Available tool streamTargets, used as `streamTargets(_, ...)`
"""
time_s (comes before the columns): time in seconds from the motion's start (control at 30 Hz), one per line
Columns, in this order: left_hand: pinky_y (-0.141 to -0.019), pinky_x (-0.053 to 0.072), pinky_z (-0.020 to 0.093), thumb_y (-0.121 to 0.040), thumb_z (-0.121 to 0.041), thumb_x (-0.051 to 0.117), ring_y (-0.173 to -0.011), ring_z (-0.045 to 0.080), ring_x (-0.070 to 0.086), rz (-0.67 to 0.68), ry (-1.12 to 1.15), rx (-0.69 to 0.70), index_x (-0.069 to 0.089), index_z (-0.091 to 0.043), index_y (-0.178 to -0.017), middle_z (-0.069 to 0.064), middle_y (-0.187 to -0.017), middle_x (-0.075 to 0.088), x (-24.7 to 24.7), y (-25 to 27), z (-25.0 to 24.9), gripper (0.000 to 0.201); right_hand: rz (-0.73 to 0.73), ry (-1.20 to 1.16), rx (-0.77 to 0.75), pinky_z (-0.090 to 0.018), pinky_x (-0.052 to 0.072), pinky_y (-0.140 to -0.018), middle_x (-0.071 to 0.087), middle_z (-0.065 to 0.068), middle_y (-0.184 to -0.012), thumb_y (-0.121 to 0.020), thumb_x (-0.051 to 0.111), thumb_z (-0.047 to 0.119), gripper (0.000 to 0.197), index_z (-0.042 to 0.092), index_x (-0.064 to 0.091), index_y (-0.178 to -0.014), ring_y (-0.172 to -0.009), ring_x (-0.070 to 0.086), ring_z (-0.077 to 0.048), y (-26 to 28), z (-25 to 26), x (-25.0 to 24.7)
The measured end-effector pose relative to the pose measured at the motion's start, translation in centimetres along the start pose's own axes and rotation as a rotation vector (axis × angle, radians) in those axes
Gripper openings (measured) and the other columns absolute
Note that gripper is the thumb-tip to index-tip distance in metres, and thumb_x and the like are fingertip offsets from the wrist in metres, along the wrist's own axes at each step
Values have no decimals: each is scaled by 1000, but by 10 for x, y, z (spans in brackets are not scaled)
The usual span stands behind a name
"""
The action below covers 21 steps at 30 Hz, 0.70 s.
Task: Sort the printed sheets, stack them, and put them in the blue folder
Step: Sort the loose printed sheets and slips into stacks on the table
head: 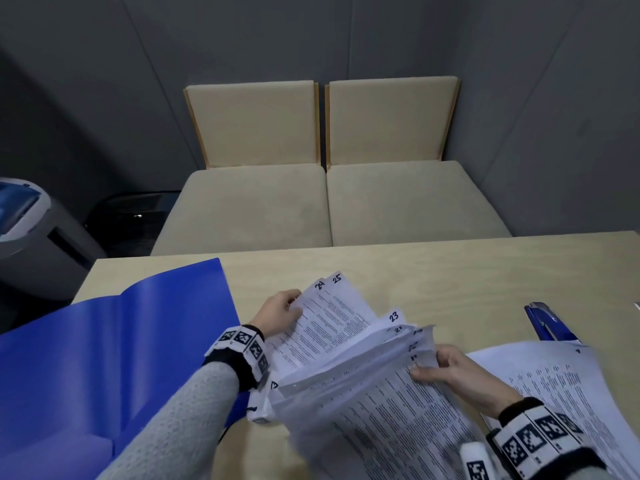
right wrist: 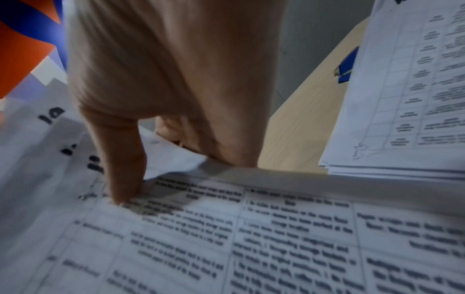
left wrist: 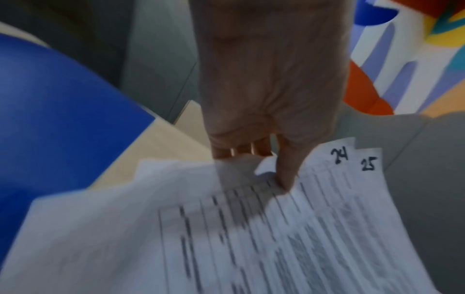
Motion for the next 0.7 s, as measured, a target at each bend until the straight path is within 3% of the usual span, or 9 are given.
streamTargets(0.1,-79,50,30,-89,-13,57,-83,10,62,112,108,107,62,-27,-84,-10,-88,66,-23,3,-16,15,-124,35,-90,-23,55,-73,74,-9,-100,-86,61,4,22,3,66,-106,-91,70,-19,-5,11,4)
streamTargets(0.17,-75,48,25,-87,-13,58,-76,4,60,183,139,180,65,-21,-82,-13,-81,65,-34,5,-35,12,-244,161,-197,-38,54,-90,73,0,-104,-85,67,20,22,17,69,-106,-98,68,-16,-12,19,6)
streamTargets(0.23,-74,44,21,-88,-11,59,-75,3,57,233,140,242,66,-15,-82,-8,-79,65,-42,7,-59,11,-317,307,-284,-53,35,-107,67,7,-119,-77,72,44,35,30,69,-109,-114,59,-13,-17,26,7)
streamTargets(0.3,-79,46,23,-92,-15,59,-82,6,59,262,134,304,67,-9,-87,4,-87,68,-48,10,-80,12,-327,263,-340,-49,38,-106,67,6,-118,-79,73,36,33,27,68,-110,-113,60,-14,-19,32,7)
streamTargets(0.4,-85,48,28,-93,-18,59,-88,10,62,246,124,329,69,-10,-93,5,-96,70,-56,15,-102,14,-373,180,-400,-34,52,-84,74,3,-99,-85,66,10,21,15,68,-105,-93,69,-13,-18,44,15)
streamTargets(0.47,-86,48,27,-94,-20,58,-90,10,63,224,107,314,70,-11,-99,5,-101,71,-66,22,-113,15,-441,147,-454,-22,54,-73,74,12,-87,-86,64,9,16,16,66,-100,-82,69,-4,-18,45,14)
streamTargets(0.53,-83,49,31,-95,-40,53,-86,11,62,211,163,208,68,-16,-105,7,-105,69,-78,28,-112,29,-532,112,-483,-12,50,-66,72,18,-77,-88,62,9,12,17,65,-96,-75,67,2,-16,45,10)
streamTargets(0.63,-74,56,35,-66,-85,47,-78,14,62,247,479,12,65,-24,-111,1,-94,67,-89,35,-96,79,-642,31,-504,-23,52,-79,71,5,-98,-89,62,13,19,13,64,-108,-93,68,-9,-9,46,2)
streamTargets(0.7,-75,56,30,-54,-86,57,-83,12,68,215,707,21,63,-25,-113,-3,-94,71,-84,41,-90,85,-689,11,-524,-25,48,-90,66,6,-103,-89,61,16,24,14,61,-113,-97,64,-4,-9,50,-1)
Point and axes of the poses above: each hand's wrist, its own y-axis away from the middle knuckle, its own x-axis out of the palm, z = x × y, the point moved 1 cm from there along -y, towards the middle knuckle
